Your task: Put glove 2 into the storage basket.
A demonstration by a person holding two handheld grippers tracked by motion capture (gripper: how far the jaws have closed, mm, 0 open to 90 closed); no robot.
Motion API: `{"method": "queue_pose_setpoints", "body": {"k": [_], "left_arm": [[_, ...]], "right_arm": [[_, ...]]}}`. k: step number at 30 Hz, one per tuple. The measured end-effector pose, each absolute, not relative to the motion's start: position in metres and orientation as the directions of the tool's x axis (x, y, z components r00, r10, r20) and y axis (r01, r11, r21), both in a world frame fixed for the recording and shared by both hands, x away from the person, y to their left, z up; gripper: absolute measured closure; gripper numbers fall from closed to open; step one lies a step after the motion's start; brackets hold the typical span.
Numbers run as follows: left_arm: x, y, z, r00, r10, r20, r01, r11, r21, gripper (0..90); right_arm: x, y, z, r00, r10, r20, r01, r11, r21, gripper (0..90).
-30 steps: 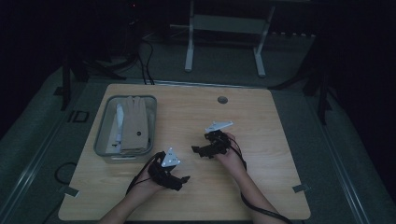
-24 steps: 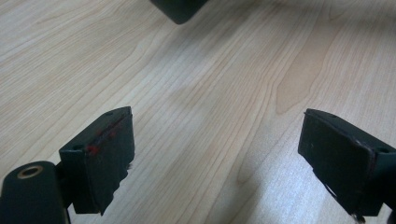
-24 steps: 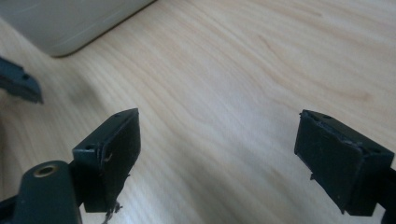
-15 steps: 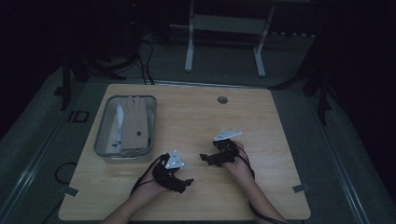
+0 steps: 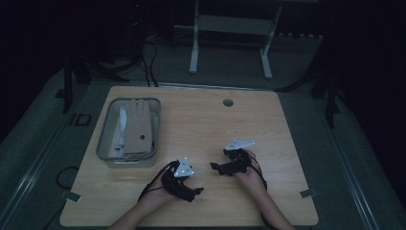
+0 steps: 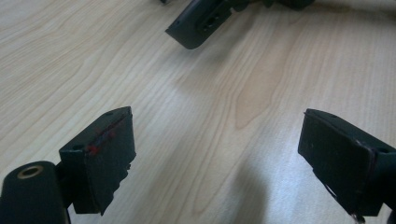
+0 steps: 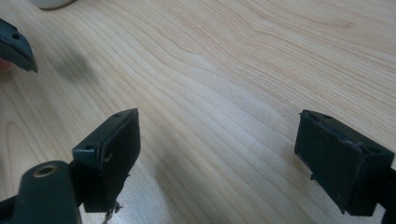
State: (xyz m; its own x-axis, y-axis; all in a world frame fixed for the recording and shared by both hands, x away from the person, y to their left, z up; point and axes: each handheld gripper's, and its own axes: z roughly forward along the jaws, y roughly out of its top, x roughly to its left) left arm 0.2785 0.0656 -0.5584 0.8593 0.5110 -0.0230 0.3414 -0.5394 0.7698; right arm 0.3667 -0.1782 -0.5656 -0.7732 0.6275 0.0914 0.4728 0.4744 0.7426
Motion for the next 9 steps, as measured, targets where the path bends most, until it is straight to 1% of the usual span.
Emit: {"method": "queue_pose_setpoints", "body": {"k": [9], "left_arm": [[0.2773,0.0645,-0.5606,0.867,0.498,-0.021,0.336,-0.552,0.763,11.3]], "right_arm": [[0.367,-0.1793,-0.5668,-0.774,0.626,0.091,0.471,0.475,0.744,14.4]]}}
